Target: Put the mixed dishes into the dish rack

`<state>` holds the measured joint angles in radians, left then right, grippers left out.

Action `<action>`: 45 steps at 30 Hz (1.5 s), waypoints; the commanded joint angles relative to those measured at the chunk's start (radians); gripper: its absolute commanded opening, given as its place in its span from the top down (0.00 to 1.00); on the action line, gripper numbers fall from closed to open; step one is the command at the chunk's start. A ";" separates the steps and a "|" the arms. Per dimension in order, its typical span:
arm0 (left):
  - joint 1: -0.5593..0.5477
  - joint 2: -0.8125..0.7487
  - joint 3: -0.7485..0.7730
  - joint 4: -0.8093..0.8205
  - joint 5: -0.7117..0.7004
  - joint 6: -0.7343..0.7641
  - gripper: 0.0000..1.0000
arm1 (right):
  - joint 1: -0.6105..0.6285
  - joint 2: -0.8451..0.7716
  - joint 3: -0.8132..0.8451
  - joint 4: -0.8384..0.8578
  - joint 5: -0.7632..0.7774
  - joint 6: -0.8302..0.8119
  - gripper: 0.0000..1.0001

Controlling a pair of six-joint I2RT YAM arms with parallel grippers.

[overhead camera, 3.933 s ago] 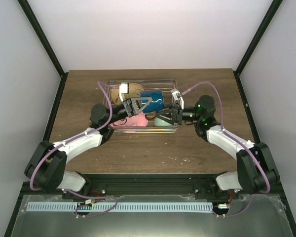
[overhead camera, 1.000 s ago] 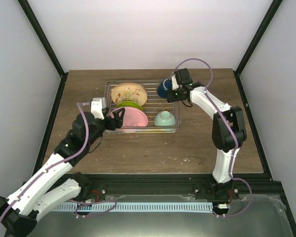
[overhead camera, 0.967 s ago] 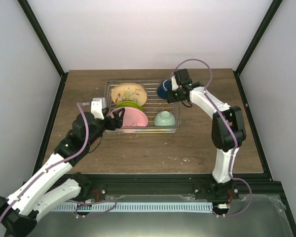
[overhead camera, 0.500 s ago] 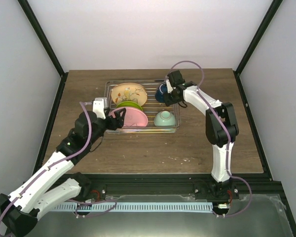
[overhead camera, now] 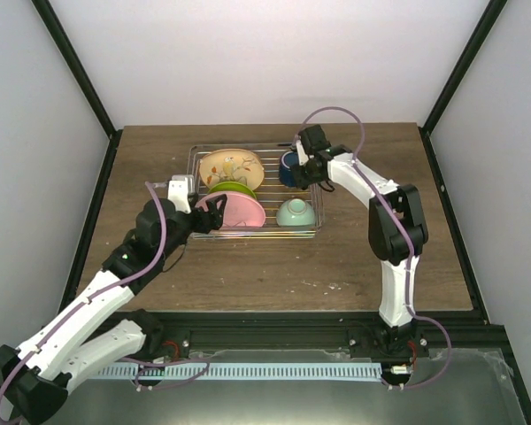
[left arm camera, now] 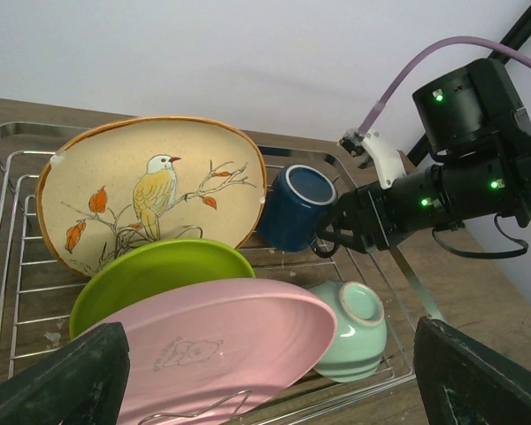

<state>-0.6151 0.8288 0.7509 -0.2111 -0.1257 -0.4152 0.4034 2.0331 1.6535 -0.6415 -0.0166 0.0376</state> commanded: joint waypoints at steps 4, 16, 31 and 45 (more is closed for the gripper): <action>0.006 0.002 0.008 0.017 0.012 0.003 0.11 | 0.005 -0.075 0.028 -0.007 0.020 -0.003 0.39; 0.011 0.051 0.051 -0.005 0.014 0.001 0.11 | 0.005 -0.222 0.021 -0.047 0.073 0.020 0.20; 0.162 0.150 0.254 -0.155 -0.023 0.142 0.03 | -0.040 -0.485 -0.307 0.129 0.132 0.077 0.00; 0.299 0.122 0.126 -0.194 0.050 0.005 0.00 | -0.369 -0.591 -0.574 0.267 -0.117 0.261 0.00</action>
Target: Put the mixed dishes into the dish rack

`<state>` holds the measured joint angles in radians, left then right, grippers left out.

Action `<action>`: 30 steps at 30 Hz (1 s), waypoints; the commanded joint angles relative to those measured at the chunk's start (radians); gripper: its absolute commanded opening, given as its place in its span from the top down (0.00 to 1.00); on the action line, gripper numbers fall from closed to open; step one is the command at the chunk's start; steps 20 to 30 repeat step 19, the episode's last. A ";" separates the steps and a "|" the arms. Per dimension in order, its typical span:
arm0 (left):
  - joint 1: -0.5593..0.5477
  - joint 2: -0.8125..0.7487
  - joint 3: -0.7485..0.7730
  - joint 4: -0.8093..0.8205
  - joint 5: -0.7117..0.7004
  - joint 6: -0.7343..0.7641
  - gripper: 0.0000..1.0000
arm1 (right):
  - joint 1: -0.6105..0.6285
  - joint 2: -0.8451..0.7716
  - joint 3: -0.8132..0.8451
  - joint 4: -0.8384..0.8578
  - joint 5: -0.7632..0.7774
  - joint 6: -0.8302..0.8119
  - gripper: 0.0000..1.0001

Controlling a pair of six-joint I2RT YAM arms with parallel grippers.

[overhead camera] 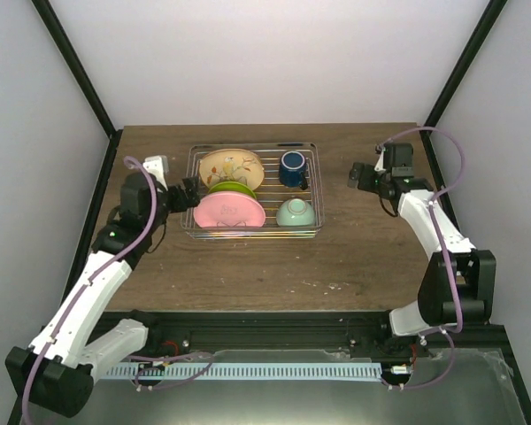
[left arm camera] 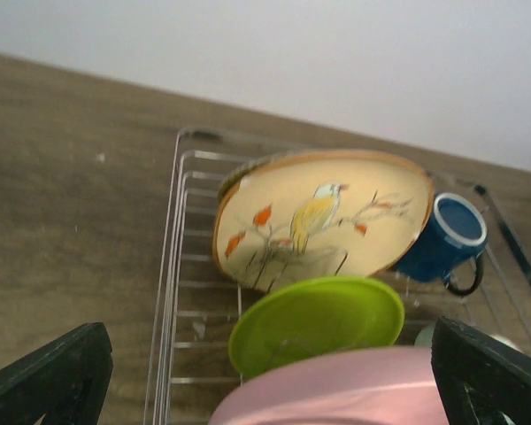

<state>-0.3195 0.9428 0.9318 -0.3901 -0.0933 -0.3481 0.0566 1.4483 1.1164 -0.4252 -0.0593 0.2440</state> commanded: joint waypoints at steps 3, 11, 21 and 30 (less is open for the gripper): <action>0.003 0.005 -0.075 -0.026 0.003 -0.082 0.00 | -0.030 -0.008 -0.083 0.083 -0.087 0.057 0.00; 0.003 -0.044 -0.093 -0.082 -0.117 -0.131 0.00 | -0.031 0.003 -0.097 0.088 -0.070 0.055 0.00; 0.003 -0.039 -0.066 -0.107 -0.120 -0.151 0.00 | -0.030 -0.006 -0.094 0.073 -0.060 0.050 0.00; 0.003 -0.039 -0.066 -0.107 -0.120 -0.151 0.00 | -0.030 -0.006 -0.094 0.073 -0.060 0.050 0.00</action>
